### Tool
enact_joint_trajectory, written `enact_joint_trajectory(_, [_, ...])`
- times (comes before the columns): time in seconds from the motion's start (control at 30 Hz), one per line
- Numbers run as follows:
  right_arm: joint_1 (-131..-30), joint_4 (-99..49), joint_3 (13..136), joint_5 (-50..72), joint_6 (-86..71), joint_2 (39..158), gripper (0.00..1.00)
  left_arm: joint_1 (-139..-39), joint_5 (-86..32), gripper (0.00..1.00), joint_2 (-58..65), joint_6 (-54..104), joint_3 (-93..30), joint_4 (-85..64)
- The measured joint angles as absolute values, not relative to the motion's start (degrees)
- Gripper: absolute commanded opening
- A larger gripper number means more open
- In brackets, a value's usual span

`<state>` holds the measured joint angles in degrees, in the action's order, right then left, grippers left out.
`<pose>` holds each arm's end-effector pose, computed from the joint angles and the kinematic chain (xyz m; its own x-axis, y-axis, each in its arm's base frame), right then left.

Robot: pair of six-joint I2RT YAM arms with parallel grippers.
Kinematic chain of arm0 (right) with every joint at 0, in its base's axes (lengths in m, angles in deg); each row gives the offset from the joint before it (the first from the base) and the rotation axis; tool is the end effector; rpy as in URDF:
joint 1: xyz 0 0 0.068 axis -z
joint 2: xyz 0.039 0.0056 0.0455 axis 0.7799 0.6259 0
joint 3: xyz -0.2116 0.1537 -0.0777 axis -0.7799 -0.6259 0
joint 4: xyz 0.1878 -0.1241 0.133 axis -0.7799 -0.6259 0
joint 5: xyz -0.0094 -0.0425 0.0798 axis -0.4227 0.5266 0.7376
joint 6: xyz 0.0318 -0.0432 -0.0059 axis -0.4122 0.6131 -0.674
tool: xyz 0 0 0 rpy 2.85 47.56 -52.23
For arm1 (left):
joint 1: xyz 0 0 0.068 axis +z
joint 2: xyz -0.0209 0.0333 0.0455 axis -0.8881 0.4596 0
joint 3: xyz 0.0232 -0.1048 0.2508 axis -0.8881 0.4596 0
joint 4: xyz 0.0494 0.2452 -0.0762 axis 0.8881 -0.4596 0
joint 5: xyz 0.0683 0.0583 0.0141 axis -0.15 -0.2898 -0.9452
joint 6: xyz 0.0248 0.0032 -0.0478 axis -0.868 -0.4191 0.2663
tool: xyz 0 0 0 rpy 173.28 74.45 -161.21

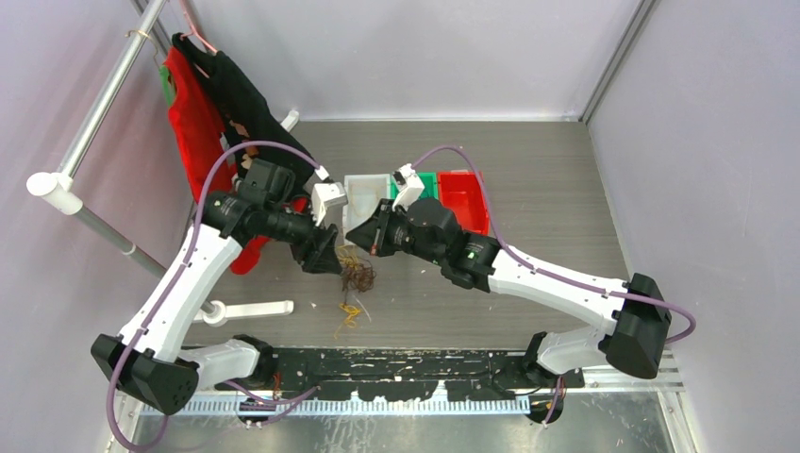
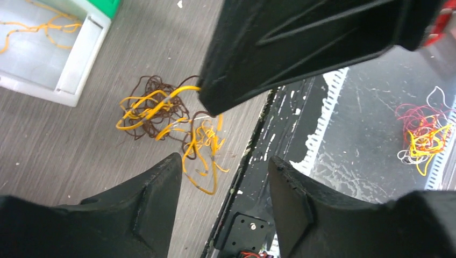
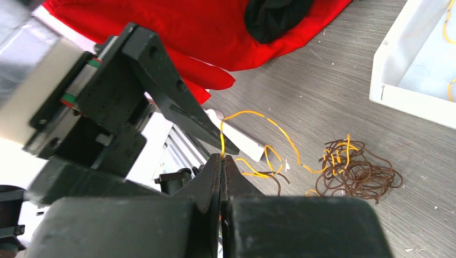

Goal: Untangle the cables
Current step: Untie the cable.

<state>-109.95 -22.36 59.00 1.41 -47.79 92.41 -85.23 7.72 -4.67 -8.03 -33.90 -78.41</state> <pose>0.1632 0.2657 0.3366 -0.6931 0.2698 -0.6685 -0.4804 0.5186 0.7073 0.1796 -0.1009 0.3614 -0.5178 0.5015 -0.6930 0.8511 0.3837 -0.3583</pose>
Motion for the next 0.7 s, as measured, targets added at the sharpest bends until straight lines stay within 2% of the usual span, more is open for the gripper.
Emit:
enact_joint_trajectory(0.13, [-109.9,-22.1,59.0,2.1,-48.8,92.4,0.01,-85.5,4.7,0.20,-4.6,-7.9,-32.3,-75.9])
enact_joint_trajectory(0.23, [-109.9,-22.1,59.0,2.4,-49.1,92.4,0.01,-85.5,3.1,0.05,-4.6,-7.9,-32.3,-74.3])
enact_joint_trajectory(0.37, [-109.9,-22.1,59.0,2.2,-49.1,92.4,0.05,-85.5,2.1,0.00,-4.6,-8.1,-32.7,-73.8])
enact_joint_trajectory(0.5, [-109.9,-22.1,58.1,1.8,-49.0,91.8,0.39,-85.5,1.3,0.00,-5.0,-8.5,-34.1,-74.3])
enact_joint_trajectory(0.7, [-109.9,-23.2,53.4,0.3,-46.0,86.7,0.58,-85.5,0.7,0.00,-6.7,-10.0,-36.8,-77.1])
